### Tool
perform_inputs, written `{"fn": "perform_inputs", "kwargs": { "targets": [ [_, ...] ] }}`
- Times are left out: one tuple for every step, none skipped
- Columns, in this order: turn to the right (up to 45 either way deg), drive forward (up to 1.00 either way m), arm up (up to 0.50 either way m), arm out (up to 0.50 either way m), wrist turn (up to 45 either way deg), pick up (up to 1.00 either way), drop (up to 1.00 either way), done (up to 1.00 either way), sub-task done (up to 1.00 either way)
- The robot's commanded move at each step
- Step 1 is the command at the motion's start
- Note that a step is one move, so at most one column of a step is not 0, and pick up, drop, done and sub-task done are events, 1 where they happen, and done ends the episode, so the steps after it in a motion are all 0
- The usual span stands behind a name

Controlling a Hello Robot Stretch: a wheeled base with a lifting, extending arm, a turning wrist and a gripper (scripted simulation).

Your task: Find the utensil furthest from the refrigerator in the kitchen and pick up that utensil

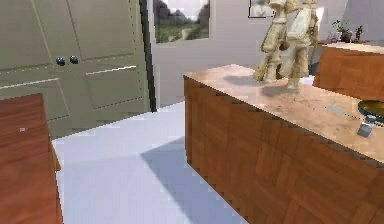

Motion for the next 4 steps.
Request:
{"fn": "perform_inputs", "kwargs": {
  "targets": [
    [9.0,0.00,0.00,0.00,0.0,0.00,0.00,0.00,0.00],
    [0.0,0.35,0.00,0.00,0.0,0.00,0.00,0.00,0.00],
    [-30.0,0.00,0.00,0.00,0.0,0.00,0.00,0.00,0.00],
    [0.0,1.00,0.00,0.00,0.0,0.00,0.00,0.00,0.00]
  ]
}}
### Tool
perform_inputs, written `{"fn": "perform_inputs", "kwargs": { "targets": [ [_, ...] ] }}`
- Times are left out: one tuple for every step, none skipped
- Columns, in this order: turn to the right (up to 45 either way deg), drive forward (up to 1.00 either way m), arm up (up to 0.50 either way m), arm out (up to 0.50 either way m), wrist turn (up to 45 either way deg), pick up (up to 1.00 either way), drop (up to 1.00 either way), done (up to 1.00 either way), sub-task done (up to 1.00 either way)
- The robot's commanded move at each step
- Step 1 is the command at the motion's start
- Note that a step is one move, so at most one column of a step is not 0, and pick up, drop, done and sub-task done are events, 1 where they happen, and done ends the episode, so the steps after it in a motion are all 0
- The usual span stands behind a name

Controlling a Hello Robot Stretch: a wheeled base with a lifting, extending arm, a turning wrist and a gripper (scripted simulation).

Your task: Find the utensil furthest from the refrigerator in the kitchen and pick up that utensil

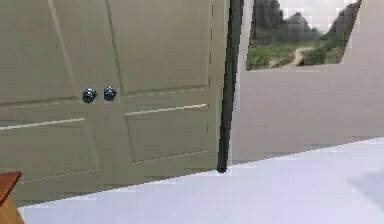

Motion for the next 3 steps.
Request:
{"fn": "perform_inputs", "kwargs": {
  "targets": [
    [0.0,0.40,0.00,0.00,0.0,0.00,0.00,0.00,0.00],
    [-12.0,0.00,0.00,0.00,0.0,0.00,0.00,0.00,0.00],
    [0.0,0.15,0.00,0.00,0.0,0.00,0.00,0.00,0.00]
  ]
}}
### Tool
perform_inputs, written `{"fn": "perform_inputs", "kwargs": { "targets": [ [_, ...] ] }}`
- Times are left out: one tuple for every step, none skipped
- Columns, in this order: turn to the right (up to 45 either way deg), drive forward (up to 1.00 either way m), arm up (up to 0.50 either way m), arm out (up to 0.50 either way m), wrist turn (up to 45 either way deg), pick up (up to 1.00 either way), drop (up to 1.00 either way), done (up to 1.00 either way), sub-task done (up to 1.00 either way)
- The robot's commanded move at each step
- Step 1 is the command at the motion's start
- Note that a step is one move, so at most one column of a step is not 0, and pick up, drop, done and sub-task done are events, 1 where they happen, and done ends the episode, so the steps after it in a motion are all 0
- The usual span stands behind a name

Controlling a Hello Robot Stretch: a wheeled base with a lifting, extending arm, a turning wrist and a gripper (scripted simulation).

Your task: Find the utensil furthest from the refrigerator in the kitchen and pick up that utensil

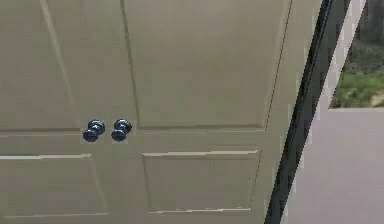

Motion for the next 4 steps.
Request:
{"fn": "perform_inputs", "kwargs": {
  "targets": [
    [45.0,0.00,0.00,0.00,0.0,0.00,0.00,0.00,0.00],
    [24.0,0.00,0.00,0.00,0.0,0.00,0.00,0.00,0.00],
    [0.0,1.00,0.00,0.00,0.0,0.00,0.00,0.00,0.00],
    [6.0,0.00,0.00,0.00,0.0,0.00,0.00,0.00,0.00]
  ]
}}
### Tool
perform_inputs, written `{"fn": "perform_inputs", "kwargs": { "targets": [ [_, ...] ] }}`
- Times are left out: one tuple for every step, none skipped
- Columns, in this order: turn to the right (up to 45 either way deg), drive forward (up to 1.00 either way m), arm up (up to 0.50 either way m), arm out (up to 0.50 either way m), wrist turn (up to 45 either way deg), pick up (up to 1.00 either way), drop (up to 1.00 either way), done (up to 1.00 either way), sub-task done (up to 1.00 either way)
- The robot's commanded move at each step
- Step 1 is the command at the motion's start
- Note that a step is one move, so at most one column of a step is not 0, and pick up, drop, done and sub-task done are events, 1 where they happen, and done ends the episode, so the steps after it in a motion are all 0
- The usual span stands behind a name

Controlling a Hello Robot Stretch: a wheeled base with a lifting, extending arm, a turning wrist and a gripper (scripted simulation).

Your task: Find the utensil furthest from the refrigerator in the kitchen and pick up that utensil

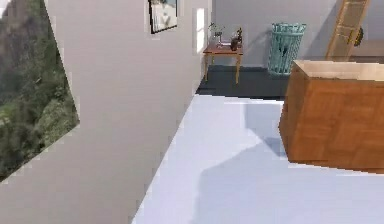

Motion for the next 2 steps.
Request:
{"fn": "perform_inputs", "kwargs": {
  "targets": [
    [0.0,0.20,0.00,0.00,0.0,0.00,0.00,0.00,0.00],
    [45.0,0.00,0.00,0.00,0.0,0.00,0.00,0.00,0.00]
  ]
}}
